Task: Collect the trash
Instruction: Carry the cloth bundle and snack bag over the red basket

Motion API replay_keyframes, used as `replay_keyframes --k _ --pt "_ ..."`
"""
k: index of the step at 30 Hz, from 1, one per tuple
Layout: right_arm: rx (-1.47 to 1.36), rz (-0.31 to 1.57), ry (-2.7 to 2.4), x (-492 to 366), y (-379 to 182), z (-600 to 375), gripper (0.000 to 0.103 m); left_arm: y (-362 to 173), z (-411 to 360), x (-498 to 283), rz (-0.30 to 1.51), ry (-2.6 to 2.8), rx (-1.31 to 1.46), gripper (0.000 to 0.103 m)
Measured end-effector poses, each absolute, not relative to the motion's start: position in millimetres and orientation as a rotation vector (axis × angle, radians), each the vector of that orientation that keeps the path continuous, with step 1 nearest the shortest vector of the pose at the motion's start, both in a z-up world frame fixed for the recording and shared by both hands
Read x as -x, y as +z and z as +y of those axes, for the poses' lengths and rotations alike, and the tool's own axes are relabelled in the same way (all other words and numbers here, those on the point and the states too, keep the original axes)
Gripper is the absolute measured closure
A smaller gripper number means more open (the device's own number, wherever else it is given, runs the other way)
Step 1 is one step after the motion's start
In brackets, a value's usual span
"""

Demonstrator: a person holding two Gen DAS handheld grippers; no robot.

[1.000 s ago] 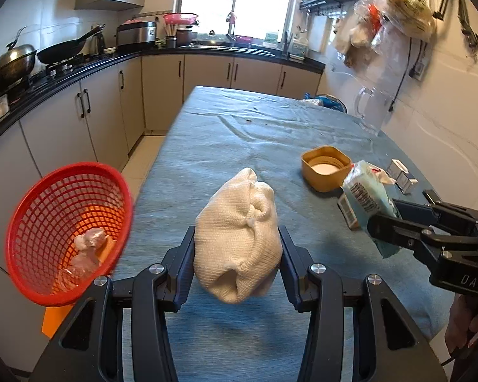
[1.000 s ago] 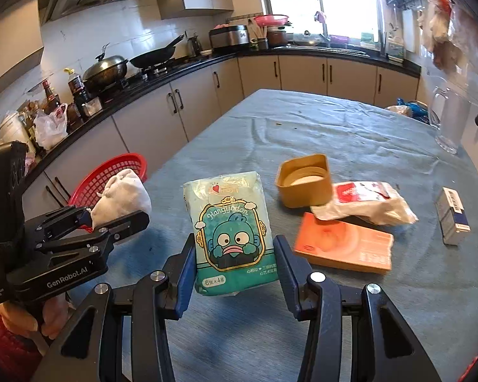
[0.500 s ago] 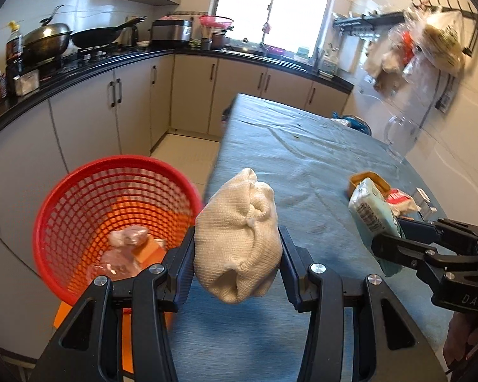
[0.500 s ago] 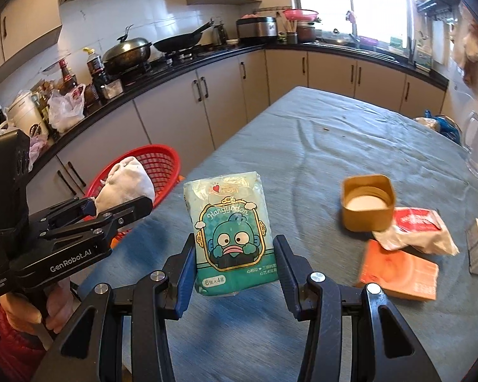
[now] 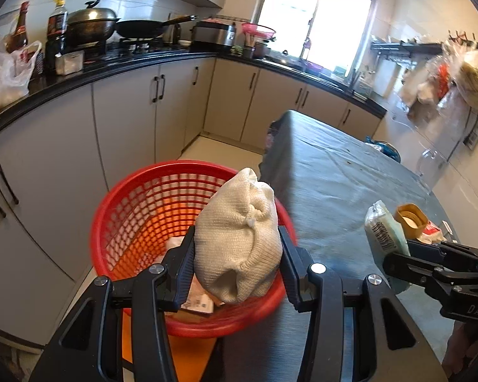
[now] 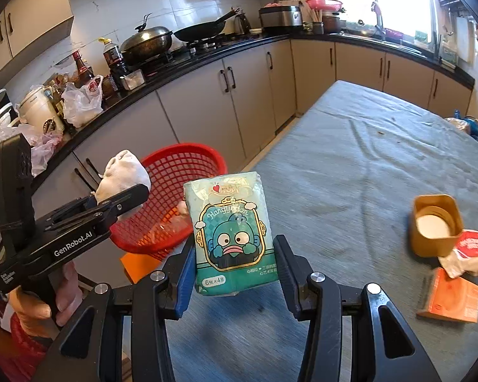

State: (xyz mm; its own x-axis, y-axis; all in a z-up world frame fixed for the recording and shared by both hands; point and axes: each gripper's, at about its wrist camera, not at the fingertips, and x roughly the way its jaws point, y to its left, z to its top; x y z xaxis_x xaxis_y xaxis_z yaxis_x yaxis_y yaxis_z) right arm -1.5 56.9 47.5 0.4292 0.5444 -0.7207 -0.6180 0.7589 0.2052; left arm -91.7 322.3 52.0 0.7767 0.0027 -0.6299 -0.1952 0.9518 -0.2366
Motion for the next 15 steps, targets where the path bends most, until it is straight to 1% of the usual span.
replay_keyframes --k 15 --pt "0.047 0.929 0.812 -24.2 43.3 108.2 0.052 31.9 361.2 87.4 0.711 0.177 0.317 0.057"
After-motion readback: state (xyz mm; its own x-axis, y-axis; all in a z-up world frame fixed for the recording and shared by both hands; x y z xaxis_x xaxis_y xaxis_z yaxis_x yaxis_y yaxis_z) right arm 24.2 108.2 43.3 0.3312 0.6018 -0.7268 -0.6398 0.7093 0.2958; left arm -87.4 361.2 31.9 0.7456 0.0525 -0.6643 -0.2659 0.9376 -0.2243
